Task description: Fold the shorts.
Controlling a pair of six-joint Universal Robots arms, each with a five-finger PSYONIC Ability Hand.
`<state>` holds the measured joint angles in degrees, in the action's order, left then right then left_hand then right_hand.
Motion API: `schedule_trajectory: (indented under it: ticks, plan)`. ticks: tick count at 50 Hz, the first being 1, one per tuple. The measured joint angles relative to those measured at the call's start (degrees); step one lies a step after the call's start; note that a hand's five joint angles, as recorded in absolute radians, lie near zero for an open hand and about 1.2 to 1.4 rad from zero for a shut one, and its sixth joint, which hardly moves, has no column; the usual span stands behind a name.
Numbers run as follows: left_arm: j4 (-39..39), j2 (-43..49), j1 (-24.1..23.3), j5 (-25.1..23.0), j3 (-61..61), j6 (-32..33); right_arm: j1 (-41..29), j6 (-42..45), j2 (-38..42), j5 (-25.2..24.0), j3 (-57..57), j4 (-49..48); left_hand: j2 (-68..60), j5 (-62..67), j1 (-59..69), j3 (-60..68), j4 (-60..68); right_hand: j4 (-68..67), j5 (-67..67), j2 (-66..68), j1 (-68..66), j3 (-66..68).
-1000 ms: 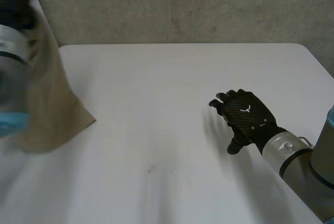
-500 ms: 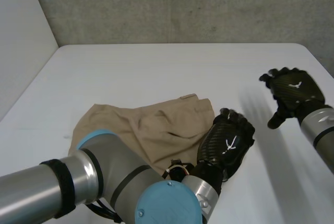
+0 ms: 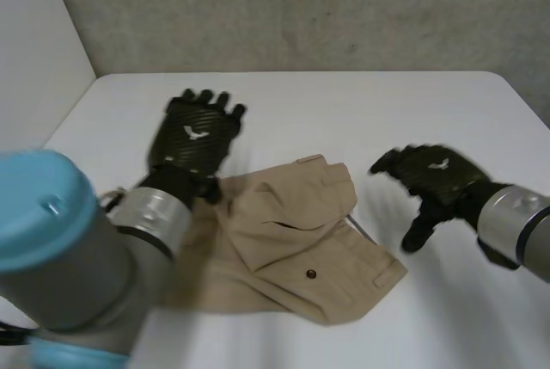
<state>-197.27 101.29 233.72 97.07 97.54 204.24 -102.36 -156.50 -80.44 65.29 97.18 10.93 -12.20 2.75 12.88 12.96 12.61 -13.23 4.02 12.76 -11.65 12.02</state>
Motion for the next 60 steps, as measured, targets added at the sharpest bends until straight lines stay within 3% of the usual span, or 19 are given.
schedule_trajectory:
  ticks: [4,5,8,17,29,43,47,48,49,60]
  plan:
    - [4.5,-1.0,5.3,-4.3,0.4,-1.5,-2.5,0.9,1.5,-1.2,-0.8,2.3,-0.2,0.1,0.1,0.0,0.1,-0.1,0.3,0.2,-0.2,1.1]
    - [8.7,-1.1,9.5,-8.1,0.2,-2.9,-4.7,2.6,3.2,-1.6,-1.0,2.3,-2.0,1.6,1.4,1.2,1.6,-3.7,3.4,4.1,-2.9,5.2]
    - [13.3,-0.8,13.5,-11.8,-0.4,-4.7,-6.5,5.6,4.8,-1.5,-0.4,0.9,-5.2,4.6,4.6,4.0,4.6,-7.8,6.4,8.1,-6.3,9.0]
    - [21.0,-0.9,19.7,-15.6,1.6,-8.6,-7.8,18.8,7.8,0.6,4.5,-4.7,-8.9,8.5,8.0,8.0,8.4,-12.0,10.3,11.1,-9.7,12.9]
    - [21.5,-7.0,19.5,-12.7,10.7,-7.9,-7.2,21.4,8.0,1.1,9.1,-11.6,-12.4,12.1,11.9,11.7,12.1,-17.2,15.0,17.6,-14.2,18.5]
    - [22.6,-8.1,18.8,-11.7,17.3,-5.9,-7.2,21.5,11.3,1.2,10.0,-15.8,-13.0,12.9,12.2,12.3,12.8,-24.3,21.5,24.8,-20.5,25.6]
    - [22.5,-8.0,18.7,-11.7,18.1,-5.4,-7.2,21.7,11.7,1.2,9.6,-16.5,-13.0,12.9,12.2,12.3,12.8,-30.6,27.6,32.1,-26.3,32.0]
    - [22.5,-8.0,18.7,-11.7,18.2,-5.4,-7.2,21.7,11.7,1.2,9.6,-16.5,-13.0,12.9,12.2,12.3,12.8,-47.6,44.1,49.0,-38.5,48.7]
    - [22.5,-8.0,18.7,-11.7,18.3,-5.4,-7.2,21.7,11.7,1.2,9.5,-16.6,-13.0,12.9,12.2,12.3,12.8,-51.5,47.7,52.3,-40.8,52.1]
    - [18.3,-6.1,18.6,-11.0,19.4,-5.3,-7.4,19.1,11.5,1.4,8.2,-16.7,-13.6,13.4,12.6,12.9,13.4,-54.8,50.4,54.5,-43.1,54.8]
